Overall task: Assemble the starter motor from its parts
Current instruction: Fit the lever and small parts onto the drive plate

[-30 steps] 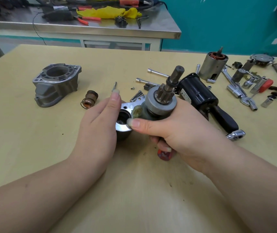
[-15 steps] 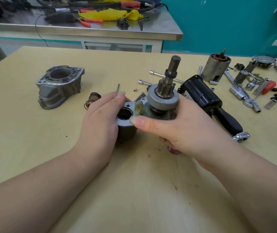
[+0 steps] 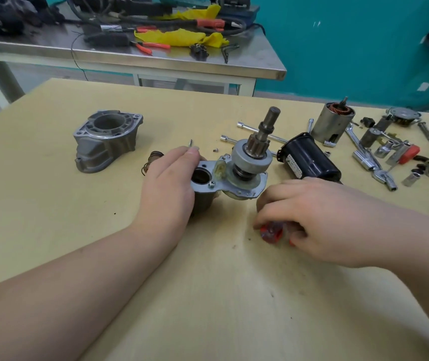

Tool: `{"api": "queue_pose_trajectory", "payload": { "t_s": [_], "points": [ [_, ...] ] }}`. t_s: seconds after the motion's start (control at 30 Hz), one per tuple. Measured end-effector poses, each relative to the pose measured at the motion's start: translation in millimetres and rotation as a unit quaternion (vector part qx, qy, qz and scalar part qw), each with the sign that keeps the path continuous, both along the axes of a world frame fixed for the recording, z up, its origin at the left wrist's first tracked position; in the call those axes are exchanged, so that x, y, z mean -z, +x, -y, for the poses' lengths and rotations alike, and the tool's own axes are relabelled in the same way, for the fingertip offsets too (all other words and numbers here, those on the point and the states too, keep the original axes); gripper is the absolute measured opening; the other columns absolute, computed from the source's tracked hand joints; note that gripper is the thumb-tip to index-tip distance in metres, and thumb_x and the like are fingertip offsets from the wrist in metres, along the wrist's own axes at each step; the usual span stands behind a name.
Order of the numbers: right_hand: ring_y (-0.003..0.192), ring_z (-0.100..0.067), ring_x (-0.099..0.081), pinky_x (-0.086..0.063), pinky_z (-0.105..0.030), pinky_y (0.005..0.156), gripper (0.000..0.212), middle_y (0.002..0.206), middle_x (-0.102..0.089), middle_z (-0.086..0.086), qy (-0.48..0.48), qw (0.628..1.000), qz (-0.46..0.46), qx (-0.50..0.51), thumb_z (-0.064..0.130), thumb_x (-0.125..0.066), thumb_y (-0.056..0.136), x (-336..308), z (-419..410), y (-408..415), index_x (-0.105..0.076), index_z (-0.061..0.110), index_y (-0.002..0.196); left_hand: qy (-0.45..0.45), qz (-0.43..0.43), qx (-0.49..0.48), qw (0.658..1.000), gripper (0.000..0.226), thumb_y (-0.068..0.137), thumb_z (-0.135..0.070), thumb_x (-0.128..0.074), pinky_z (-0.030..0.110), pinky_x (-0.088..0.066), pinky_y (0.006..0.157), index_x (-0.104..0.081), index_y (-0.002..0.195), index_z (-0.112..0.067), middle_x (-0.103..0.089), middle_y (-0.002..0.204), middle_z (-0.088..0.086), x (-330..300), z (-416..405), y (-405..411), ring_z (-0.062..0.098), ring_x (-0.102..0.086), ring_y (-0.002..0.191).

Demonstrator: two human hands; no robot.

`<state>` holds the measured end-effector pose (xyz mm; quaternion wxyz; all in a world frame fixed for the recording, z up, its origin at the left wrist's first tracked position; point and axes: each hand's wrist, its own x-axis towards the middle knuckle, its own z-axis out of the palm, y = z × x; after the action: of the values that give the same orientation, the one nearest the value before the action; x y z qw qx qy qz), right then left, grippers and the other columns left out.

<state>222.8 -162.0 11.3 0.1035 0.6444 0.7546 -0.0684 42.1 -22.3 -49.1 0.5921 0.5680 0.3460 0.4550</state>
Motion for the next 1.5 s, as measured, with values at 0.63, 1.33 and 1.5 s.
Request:
{"api": "queue_pose_trajectory", "payload": {
  "t_s": [0.63, 1.33, 1.5],
  "points": [
    [0.081, -0.038, -0.077, -0.065, -0.048, 0.077, 0.036, 0.107, -0.071, -0.010, 0.258, 0.620, -0.721, 0.171, 0.027, -0.062, 0.090, -4, 0, -50, -0.059, 0.016, 0.124, 0.028, -0.062, -0.021, 0.997, 0.038, 0.100, -0.033, -0.055, 0.039, -0.031, 0.065, -0.052, 0.076, -0.004, -0.045, 0.073, 0.004, -3, 2, 2, 0.017, -0.041, 0.071],
    [0.108, -0.022, -0.074, -0.064, -0.034, 0.082, 0.037, 0.112, -0.075, -0.010, 0.402, 0.644, -0.639, 0.122, 0.000, -0.068, 0.097, 18, -28, -71, -0.057, 0.020, 0.125, 0.069, -0.070, -0.039, 0.994, 0.041, 0.107, -0.023, -0.055, 0.028, -0.028, 0.052, -0.050, 0.085, 0.010, -0.043, 0.083, 0.023, 1, -1, 4, 0.012, -0.038, 0.066],
    [0.110, -0.023, -0.073, -0.064, -0.035, 0.083, 0.038, 0.115, -0.074, -0.011, 0.399, 0.664, -0.624, 0.104, 0.001, -0.067, 0.098, 21, -28, -71, -0.055, 0.015, 0.131, 0.074, -0.075, -0.032, 0.994, 0.040, 0.108, -0.022, -0.054, 0.028, -0.028, 0.051, -0.050, 0.084, 0.010, -0.042, 0.080, 0.023, 0, 0, 4, 0.024, -0.038, 0.068]
  ]
}}
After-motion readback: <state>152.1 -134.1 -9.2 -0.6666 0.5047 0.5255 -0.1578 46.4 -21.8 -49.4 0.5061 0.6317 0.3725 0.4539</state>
